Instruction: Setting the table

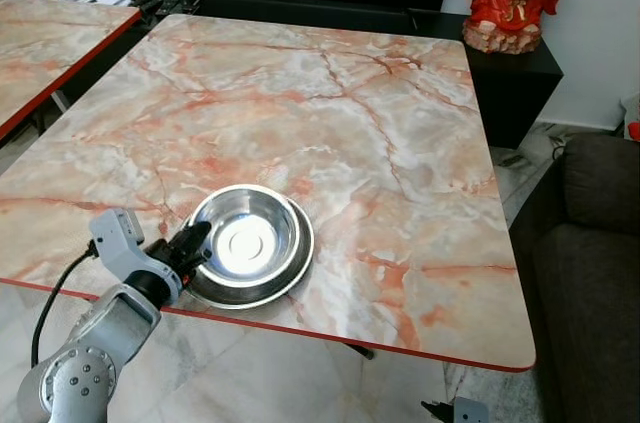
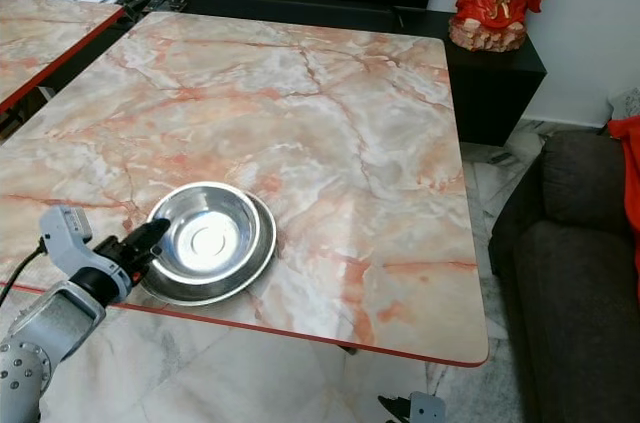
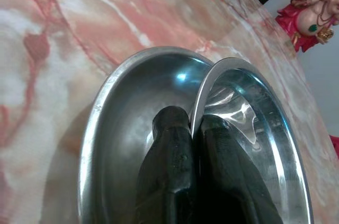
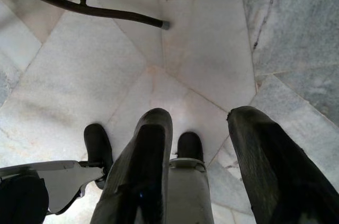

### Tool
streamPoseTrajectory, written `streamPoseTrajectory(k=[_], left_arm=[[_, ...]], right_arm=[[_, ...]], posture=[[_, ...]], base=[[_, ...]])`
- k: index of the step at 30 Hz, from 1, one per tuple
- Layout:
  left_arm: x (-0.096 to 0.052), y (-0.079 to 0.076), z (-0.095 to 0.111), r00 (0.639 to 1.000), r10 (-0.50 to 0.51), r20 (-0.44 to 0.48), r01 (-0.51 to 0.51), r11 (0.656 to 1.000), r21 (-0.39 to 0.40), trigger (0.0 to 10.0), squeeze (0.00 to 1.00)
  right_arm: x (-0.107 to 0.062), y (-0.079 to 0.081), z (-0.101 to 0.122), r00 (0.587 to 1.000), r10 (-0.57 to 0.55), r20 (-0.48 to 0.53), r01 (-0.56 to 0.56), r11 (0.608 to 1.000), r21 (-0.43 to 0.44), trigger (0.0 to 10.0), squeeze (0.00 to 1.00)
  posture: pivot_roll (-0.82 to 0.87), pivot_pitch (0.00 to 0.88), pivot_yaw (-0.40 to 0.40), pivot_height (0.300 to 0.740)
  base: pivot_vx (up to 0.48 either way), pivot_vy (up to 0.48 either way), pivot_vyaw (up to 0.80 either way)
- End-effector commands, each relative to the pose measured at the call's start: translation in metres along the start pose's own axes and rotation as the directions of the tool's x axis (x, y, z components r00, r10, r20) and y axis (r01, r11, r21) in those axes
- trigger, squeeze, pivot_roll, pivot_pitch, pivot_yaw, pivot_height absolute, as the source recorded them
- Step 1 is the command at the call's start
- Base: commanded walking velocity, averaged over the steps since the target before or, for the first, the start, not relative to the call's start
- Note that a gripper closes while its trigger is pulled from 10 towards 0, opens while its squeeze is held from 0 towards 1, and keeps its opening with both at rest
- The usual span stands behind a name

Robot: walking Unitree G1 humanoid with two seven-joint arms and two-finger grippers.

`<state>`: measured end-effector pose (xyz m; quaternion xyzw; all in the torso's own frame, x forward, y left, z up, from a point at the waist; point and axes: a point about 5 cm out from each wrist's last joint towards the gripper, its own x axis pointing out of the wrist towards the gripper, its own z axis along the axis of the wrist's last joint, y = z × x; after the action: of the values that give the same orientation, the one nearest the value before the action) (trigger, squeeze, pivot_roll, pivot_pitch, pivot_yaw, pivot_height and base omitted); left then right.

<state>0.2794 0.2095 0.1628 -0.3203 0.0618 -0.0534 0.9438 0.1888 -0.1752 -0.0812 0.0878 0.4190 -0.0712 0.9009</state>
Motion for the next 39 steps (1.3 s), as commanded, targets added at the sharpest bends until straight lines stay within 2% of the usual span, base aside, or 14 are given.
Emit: streamPoseTrajectory(k=[1,4,5,6,8,14,15,16,17,18,19,30,34,39], left_arm=[[-0.0006,0.0009,-0.0026,1.0,0.012,-0.012,-0.012,1.0,0.005,10.0,0.24],[-0.0006,0.0006,-0.0031,1.0,0.011,-0.015,-0.011,1.0,0.009,10.0,0.27],[-0.0006,0.0005,-0.0033,1.0,0.01,-0.016,-0.01,1.0,0.011,10.0,0.74],[-0.0005,0.0006,-0.0035,1.0,0.011,-0.017,-0.01,1.0,0.011,10.0,0.84],[-0.0004,0.0007,-0.0039,1.0,0.013,-0.018,-0.013,1.0,0.014,10.0,0.89],[0.0007,-0.0004,-0.0048,1.0,0.017,-0.016,-0.017,1.0,0.011,10.0,0.82],[0.0013,-0.001,-0.0051,1.0,0.017,-0.017,-0.017,1.0,0.014,10.0,0.55],[0.0013,-0.001,-0.0051,1.0,0.017,-0.017,-0.017,1.0,0.014,10.0,0.55],[0.0016,-0.0011,-0.0052,1.0,0.018,-0.017,-0.018,1.0,0.016,10.0,0.11],[0.0018,-0.0011,-0.0052,1.0,0.019,-0.017,-0.019,1.0,0.018,10.0,0.11],[0.0018,-0.0013,-0.0054,1.0,0.02,-0.019,-0.019,1.0,0.019,10.0,0.0],[-0.0039,-0.0002,-0.0043,0.999,0.01,-0.044,-0.005,0.994,0.105,10.0,0.0],[-0.0042,-0.001,-0.0051,0.999,0.007,-0.047,-0.002,0.995,0.103,10.0,0.0],[-0.0048,-0.0058,-0.0051,0.997,-0.014,-0.082,0.033,0.971,0.236,10.0,0.0]], right_arm=[[-0.0021,-0.0042,-0.0084,1.0,-0.009,-0.029,0.009,1.0,0.003,10.0,0.0],[-0.0022,-0.0042,-0.0092,0.999,-0.009,-0.032,0.009,1.0,0.002,10.0,0.0],[-0.0023,-0.0042,-0.0096,0.999,-0.009,-0.034,0.009,1.0,0.001,10.0,0.0],[-0.0023,-0.0042,-0.0096,0.999,-0.009,-0.034,0.009,1.0,0.001,10.0,0.0],[-0.0023,-0.0043,-0.0096,0.999,-0.009,-0.034,0.009,1.0,0.0,10.0,0.0],[-0.0025,-0.0052,-0.0101,0.999,-0.011,-0.036,0.011,1.0,0.001,10.0,0.0],[-0.0026,-0.0053,-0.0104,0.999,-0.011,-0.038,0.011,1.0,0.001,10.0,0.0],[-0.0026,-0.0053,-0.0104,0.999,-0.011,-0.038,0.011,1.0,0.001,10.0,0.0],[-0.0026,-0.0053,-0.0105,0.999,-0.011,-0.038,0.011,1.0,0.001,10.0,0.0],[-0.0026,-0.0052,-0.0106,0.999,-0.011,-0.039,0.011,1.0,0.001,10.0,0.0],[-0.0027,-0.0052,-0.0108,0.999,-0.011,-0.039,0.011,1.0,0.002,10.0,0.0],[-0.0031,-0.0053,-0.0129,0.999,-0.011,-0.048,0.011,1.0,-0.001,10.0,0.0],[-0.0032,-0.0054,-0.0134,0.999,-0.011,-0.051,0.011,1.0,-0.003,10.0,0.0],[-0.0032,-0.006,-0.0133,0.999,-0.012,-0.052,0.012,1.0,-0.002,10.0,0.0]], posture=[[0.14,0.177,-0.01,0.74],[0.14,0.178,-0.011,0.74],[0.14,0.178,-0.011,0.74],[0.14,0.178,-0.011,0.74],[0.14,0.178,-0.011,0.74],[0.14,0.177,-0.01,0.74],[0.14,0.178,-0.01,0.74],[0.14,0.178,-0.01,0.74],[0.14,0.178,-0.01,0.74],[0.14,0.178,-0.01,0.74],[0.14,0.178,-0.01,0.74],[0.14,0.18,-0.01,0.74],[0.15,0.18,-0.01,0.74],[0.14,0.18,-0.011,0.74]], base=[[0.0,0.0,0.0],[0.0,0.0,0.0],[0.0,0.0,0.0],[0.0,0.0,0.0],[0.0,0.0,0.0],[0.0,0.0,0.0],[0.0,0.0,0.0],[0.0,0.0,0.0],[0.0,0.0,0.0],[0.0,0.0,0.0],[0.0,0.0,0.0],[0.0,0.0,0.0],[0.0,0.0,0.0],[0.0,0.0,0.0]])
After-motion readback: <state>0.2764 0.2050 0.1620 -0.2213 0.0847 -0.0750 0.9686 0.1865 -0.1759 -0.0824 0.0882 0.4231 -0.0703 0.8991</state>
